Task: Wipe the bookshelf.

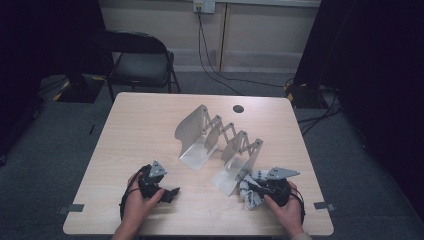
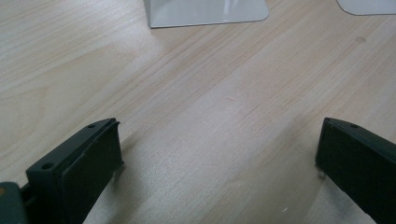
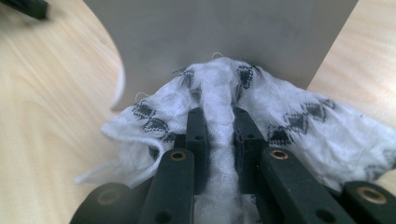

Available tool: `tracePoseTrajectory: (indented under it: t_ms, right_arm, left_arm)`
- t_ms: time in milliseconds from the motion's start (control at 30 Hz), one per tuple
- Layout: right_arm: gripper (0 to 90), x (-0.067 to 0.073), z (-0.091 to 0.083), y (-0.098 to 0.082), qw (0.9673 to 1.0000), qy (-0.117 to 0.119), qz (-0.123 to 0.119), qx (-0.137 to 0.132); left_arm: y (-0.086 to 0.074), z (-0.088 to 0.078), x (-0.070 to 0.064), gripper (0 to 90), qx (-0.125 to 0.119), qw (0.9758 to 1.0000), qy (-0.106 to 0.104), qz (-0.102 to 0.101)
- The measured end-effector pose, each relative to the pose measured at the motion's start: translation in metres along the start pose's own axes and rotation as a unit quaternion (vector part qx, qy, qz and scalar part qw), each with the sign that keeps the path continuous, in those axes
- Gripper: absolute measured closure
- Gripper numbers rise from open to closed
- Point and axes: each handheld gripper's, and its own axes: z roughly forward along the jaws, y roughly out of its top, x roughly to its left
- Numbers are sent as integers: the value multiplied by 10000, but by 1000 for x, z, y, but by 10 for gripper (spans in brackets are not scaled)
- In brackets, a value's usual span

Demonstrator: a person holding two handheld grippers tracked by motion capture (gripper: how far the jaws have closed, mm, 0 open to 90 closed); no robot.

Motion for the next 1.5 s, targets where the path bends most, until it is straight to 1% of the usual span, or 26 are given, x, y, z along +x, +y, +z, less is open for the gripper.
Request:
tracePoseTrajectory:
  t_ms: [300, 433, 533, 633, 700, 733, 833, 900, 967, 1100, 1200, 1333, 1400, 1500]
  right_arm:
    - [804, 8, -37, 11, 9989, 68, -57, -467]
    - [804, 8, -53, 21, 9976, -15, -150, -677]
    - [803, 6, -66, 33, 9956, -21, -182, -915]
    - [801, 3, -79, 53, 9929, -71, -316, -1148]
    - [798, 0, -83, 67, 9908, -121, -430, -1278]
    - [797, -2, -83, 72, 9902, -167, -462, -1304]
    - [787, -10, -75, 82, 9903, -195, -605, -1237]
    - [778, -13, -70, 80, 9908, -147, -571, -1218]
    - [769, -14, -64, 76, 9915, -195, -642, -1116]
    - [758, -16, -51, 63, 9933, -160, -590, -979]
    - [747, -16, -41, 52, 9949, -91, -481, -887]
    - [729, -13, -23, 32, 9973, -9, -340, -653]
    - [717, -10, -13, 23, 9981, 25, -323, -517]
    - [672, -7, -1, 12, 9992, 69, -215, -343]
  left_arm:
    - [0, 0, 0, 0, 3, 10000, 3, 7]
    - [0, 0, 0, 0, 2, 10000, 4, 8]
    - [0, 0, 0, 0, 3, 10000, 4, 8]
    - [0, 0, 0, 0, 5, 10000, 4, 8]
    - [0, 0, 0, 0, 6, 10000, 3, 10]
    - [0, 0, 0, 0, 4, 10000, 4, 8]
    - [0, 0, 0, 0, 3, 10000, 3, 7]
    - [0, 0, 0, 0, 4, 10000, 2, 10]
    - [0, 0, 0, 0, 4, 10000, 3, 8]
    - [0, 0, 0, 0, 3, 10000, 3, 7]
    - [0, 0, 0, 0, 3, 10000, 3, 6]
    - [0, 0, 0, 0, 5, 10000, 3, 11]
    - [0, 0, 0, 0, 4, 10000, 2, 10]
    - [0, 0, 0, 0, 4, 10000, 2, 9]
